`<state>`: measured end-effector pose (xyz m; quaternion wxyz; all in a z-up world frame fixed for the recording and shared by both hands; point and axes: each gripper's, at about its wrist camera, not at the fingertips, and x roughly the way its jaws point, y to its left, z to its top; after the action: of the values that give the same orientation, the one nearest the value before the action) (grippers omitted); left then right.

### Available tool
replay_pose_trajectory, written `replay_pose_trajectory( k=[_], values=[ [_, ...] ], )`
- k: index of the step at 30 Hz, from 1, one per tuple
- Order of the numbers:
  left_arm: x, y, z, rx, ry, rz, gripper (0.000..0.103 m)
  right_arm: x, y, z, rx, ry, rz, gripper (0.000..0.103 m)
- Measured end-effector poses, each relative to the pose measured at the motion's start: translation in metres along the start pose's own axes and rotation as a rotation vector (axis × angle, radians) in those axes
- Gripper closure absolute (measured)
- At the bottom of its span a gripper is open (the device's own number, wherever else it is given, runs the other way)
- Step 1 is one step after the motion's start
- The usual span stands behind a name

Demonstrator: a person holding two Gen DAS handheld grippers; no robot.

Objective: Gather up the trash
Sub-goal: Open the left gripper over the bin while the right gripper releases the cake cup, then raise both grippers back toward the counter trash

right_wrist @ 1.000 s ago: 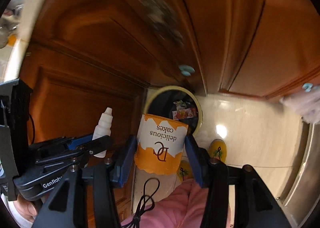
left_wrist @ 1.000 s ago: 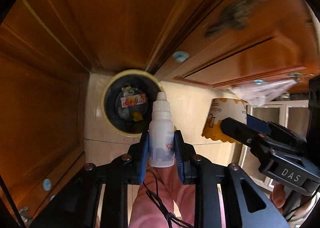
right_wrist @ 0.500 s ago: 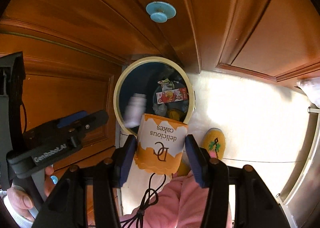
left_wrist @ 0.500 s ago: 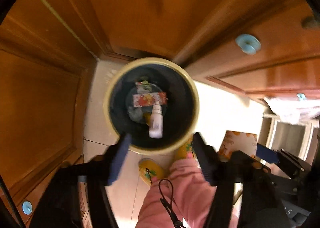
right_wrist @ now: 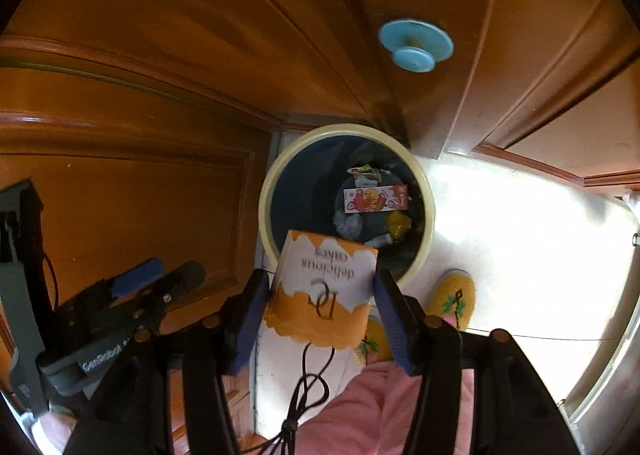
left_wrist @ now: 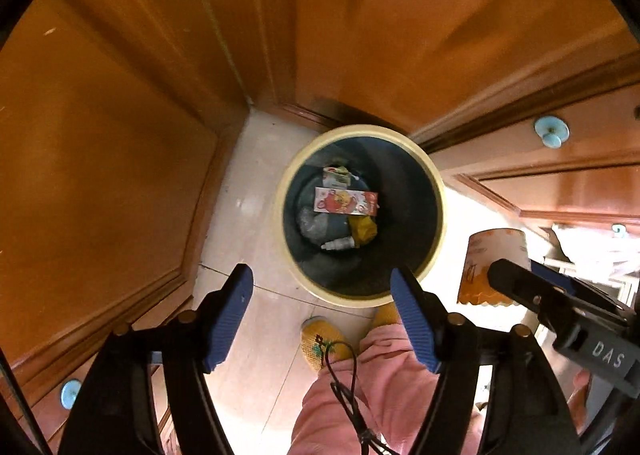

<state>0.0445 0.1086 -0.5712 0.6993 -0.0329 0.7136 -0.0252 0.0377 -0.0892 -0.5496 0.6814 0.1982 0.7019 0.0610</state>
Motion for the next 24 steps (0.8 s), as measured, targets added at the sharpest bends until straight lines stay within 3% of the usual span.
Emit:
replay_pose_trajectory(
  k=[5, 12, 24],
  values=[
    [-0.020, 0.014, -0.001, -0.050, -0.008, -0.007, 0.033, -0.007, 0.010, 0.001, -0.008, -0.007, -0.007, 0.031],
    [-0.069, 0.013, -0.002, -0.072, -0.023, -0.012, 0.033, -0.042, 0.029, 0.000, -0.040, 0.002, -0.004, 0.031],
    [-0.210, -0.025, -0.009, 0.023, -0.141, -0.051, 0.033, -0.173, 0.088, -0.016, -0.169, -0.090, 0.003, 0.031]
  ],
)
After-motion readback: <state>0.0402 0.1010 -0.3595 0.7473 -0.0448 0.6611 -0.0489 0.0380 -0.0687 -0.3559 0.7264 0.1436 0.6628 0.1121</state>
